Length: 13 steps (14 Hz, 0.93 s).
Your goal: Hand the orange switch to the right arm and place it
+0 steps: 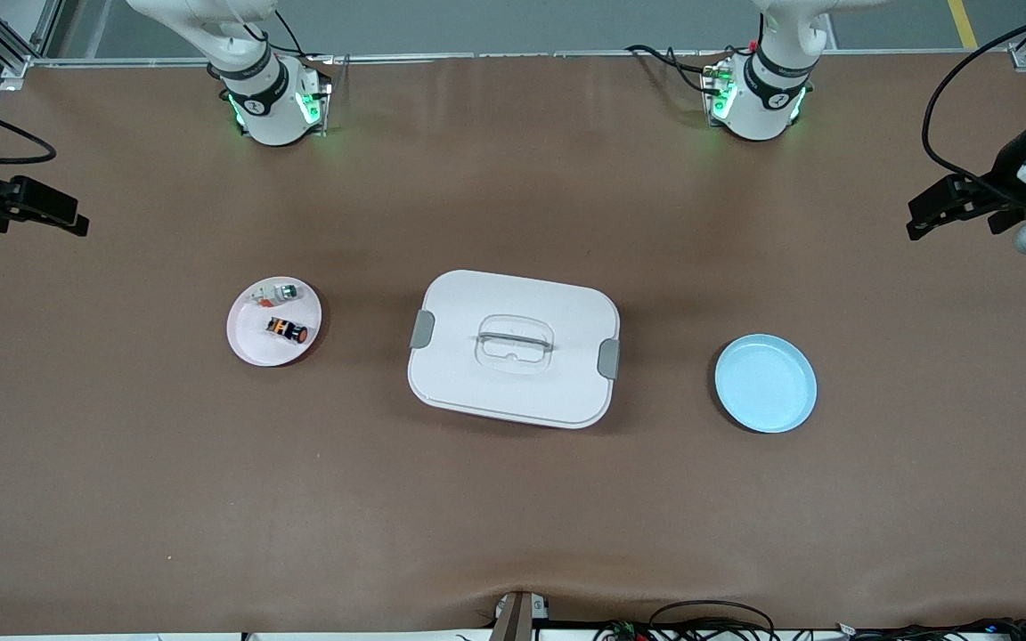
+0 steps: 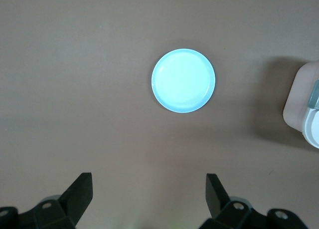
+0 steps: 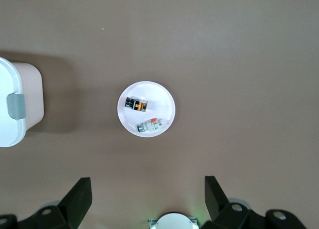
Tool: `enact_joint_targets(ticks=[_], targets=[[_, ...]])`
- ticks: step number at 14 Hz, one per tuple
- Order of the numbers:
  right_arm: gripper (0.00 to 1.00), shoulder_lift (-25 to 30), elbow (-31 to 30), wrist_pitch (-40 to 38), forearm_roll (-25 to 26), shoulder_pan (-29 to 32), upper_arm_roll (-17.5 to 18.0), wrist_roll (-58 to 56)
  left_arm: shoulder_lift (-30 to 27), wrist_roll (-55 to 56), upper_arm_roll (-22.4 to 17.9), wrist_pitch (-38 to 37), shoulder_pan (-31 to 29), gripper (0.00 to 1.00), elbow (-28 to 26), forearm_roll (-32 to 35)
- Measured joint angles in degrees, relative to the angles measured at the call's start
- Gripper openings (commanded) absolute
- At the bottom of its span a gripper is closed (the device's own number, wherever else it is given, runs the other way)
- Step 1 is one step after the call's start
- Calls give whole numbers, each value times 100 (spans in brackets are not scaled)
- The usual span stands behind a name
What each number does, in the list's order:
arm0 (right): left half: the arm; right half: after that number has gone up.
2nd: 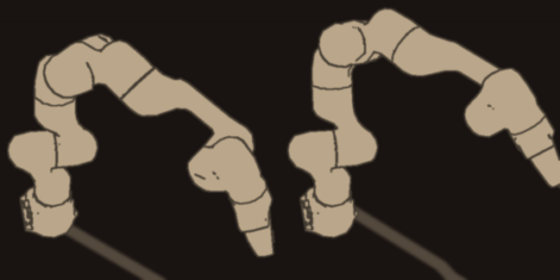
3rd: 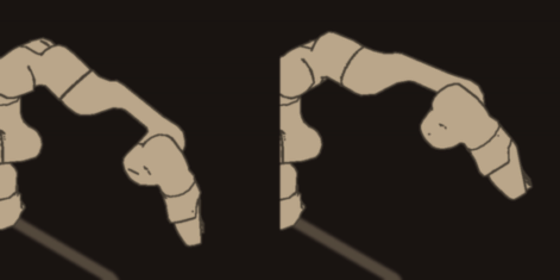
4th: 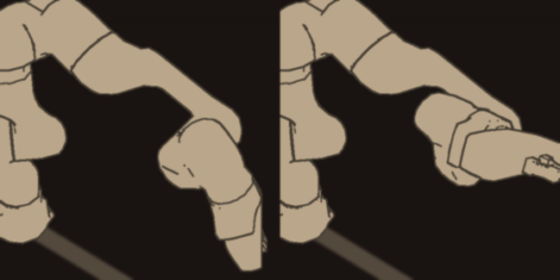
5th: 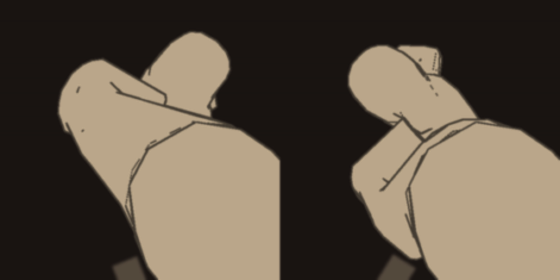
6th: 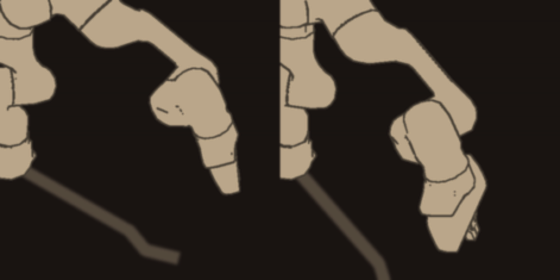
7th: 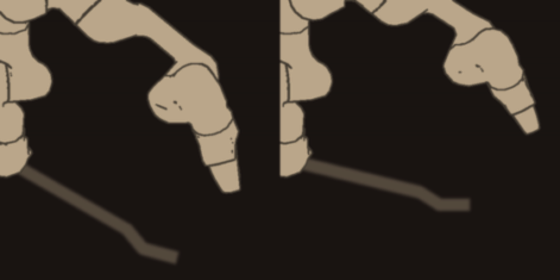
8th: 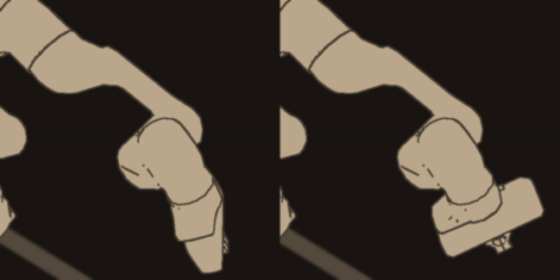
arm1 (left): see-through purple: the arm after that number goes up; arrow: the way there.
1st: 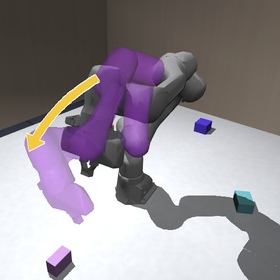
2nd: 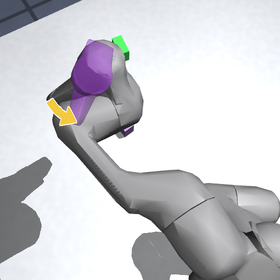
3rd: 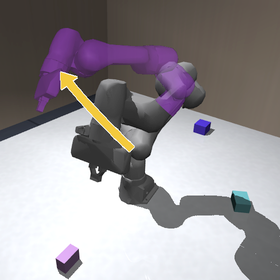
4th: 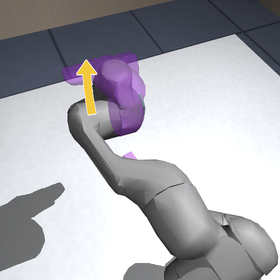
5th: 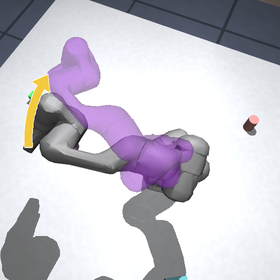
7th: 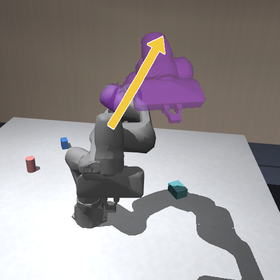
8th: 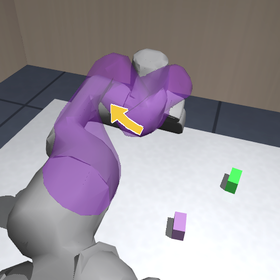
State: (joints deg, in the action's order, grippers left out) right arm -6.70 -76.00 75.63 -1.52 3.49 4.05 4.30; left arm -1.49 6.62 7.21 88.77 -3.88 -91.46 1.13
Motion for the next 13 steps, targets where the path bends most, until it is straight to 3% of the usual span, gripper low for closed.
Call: enact_joint_targets(ticks=[13], targets=[[100, 358, -601, 470, -179, -128, -85, -1, -89, 0, 0, -121, 0, 100, 0, 0]])
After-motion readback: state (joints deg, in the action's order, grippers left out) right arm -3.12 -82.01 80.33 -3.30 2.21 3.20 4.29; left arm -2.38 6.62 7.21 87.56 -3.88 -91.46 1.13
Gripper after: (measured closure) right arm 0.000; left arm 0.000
